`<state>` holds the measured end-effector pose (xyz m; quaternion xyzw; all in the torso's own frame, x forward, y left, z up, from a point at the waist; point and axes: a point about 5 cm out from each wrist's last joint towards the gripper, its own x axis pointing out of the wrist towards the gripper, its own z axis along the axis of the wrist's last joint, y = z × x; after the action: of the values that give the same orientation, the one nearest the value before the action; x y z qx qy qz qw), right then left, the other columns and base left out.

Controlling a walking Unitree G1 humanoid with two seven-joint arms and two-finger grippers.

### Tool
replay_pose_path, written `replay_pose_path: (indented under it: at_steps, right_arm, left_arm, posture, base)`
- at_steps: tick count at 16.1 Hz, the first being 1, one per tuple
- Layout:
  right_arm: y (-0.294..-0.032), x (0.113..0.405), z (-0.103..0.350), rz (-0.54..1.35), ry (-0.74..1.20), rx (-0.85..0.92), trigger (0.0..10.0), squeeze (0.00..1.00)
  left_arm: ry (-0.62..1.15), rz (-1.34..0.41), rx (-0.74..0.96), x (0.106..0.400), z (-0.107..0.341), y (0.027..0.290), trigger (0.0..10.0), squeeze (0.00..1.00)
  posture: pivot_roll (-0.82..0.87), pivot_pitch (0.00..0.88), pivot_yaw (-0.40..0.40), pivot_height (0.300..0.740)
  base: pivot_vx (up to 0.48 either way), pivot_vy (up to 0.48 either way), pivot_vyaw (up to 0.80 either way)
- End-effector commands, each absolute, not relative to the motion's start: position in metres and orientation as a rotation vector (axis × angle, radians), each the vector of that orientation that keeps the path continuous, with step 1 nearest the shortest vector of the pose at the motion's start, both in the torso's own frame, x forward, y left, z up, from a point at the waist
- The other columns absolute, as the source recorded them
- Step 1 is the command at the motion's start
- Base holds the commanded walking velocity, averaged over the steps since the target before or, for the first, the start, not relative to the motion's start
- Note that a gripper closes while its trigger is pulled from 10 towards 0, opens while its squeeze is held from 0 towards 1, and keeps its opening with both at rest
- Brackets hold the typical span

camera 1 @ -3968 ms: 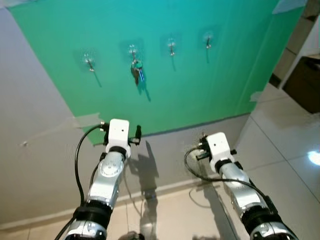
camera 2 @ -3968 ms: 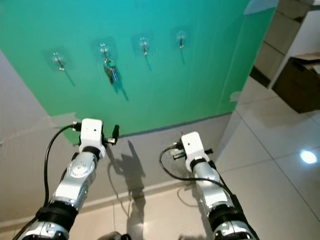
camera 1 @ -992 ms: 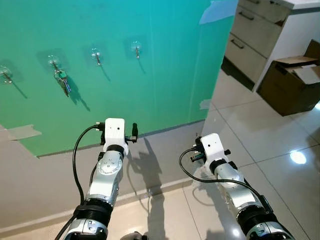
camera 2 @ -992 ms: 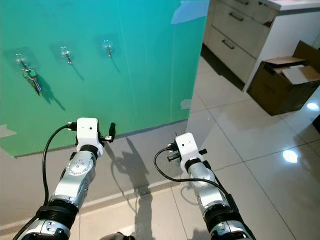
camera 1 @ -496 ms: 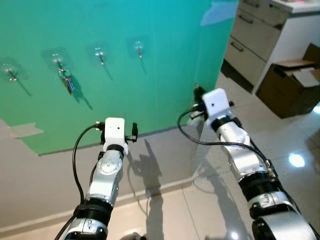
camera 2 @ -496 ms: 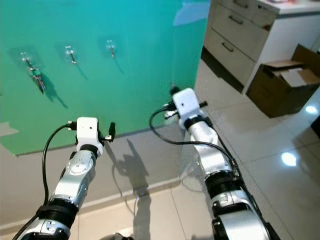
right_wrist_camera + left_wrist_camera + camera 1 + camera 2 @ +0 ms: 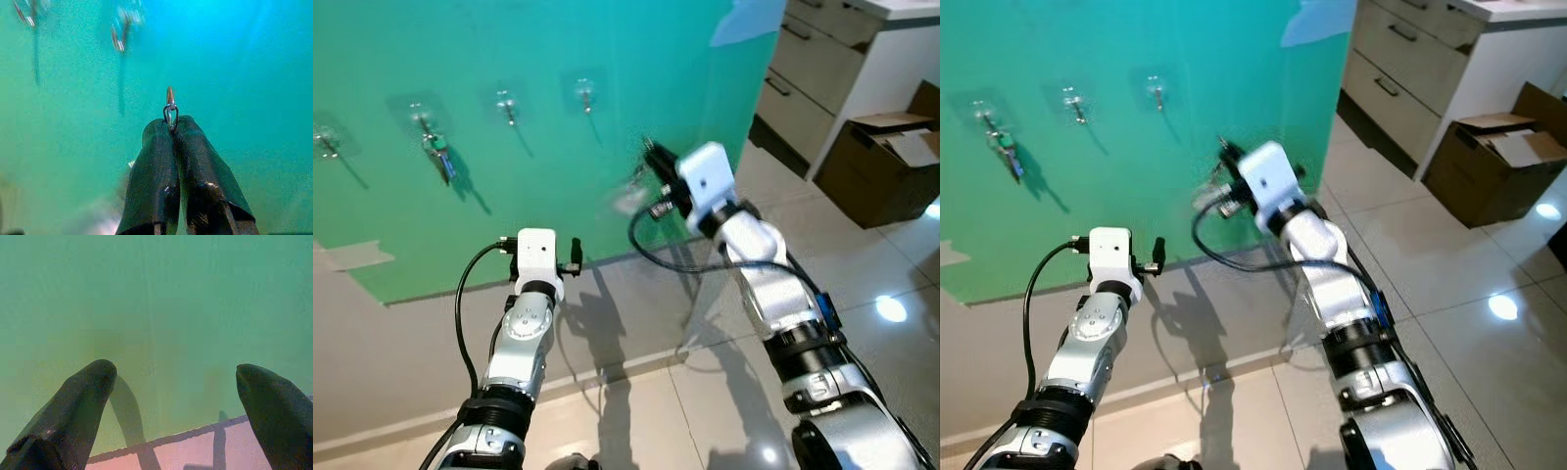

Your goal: Hang keys on a hook

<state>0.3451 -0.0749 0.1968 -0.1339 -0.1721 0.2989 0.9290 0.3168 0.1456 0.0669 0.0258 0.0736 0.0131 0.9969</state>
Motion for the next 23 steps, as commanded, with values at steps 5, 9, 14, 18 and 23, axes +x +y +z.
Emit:
replay_pose_path:
  at_steps: [5, 9, 14, 18, 23]
  right_arm:
    - [-0.064, 0.344, 0.225, 0.684, -0.421, -0.266, 10.0, 0.0]
    - [-0.053, 0.344, 0.237, 0.738, -0.428, -0.213, 10.0, 0.0]
    - [-0.042, 0.343, 0.244, 0.811, -0.431, -0.186, 10.0, 0.0]
    - [-0.035, 0.343, 0.252, 0.851, -0.448, -0.18, 10.0, 0.0]
    - [-0.029, 0.347, 0.249, 0.867, -0.425, -0.176, 10.0, 0.0]
  left_arm:
    - [0.135, 0.042, 0.043, 0.32, 0.07, 0.144, 10.0, 0.0]
    - [0.134, 0.042, 0.041, 0.321, 0.07, 0.143, 10.0, 0.0]
    - [0.132, 0.045, 0.038, 0.319, 0.07, 0.142, 10.0, 0.0]
    - [0.133, 0.054, 0.033, 0.318, 0.068, 0.142, 10.0, 0.0]
    - [0.134, 0.075, 0.033, 0.315, 0.067, 0.147, 10.0, 0.0]
  posture:
    - [-0.09, 0.0, 0.036, 0.74]
    - [-0.08, 0.0, 0.029, 0.74]
    - [-0.07, 0.0, 0.01, 0.74]
    - [-0.05, 0.0, -0.01, 0.74]
    - [-0.03, 0.0, -0.022, 0.74]
  base:
    - [0.0, 0.0, 0.0]
    - [0.0, 0.0, 0.0]
    - [0.0, 0.0, 0.0]
    - [0.0, 0.0, 0.0]
    - [0.0, 0.0, 0.0]
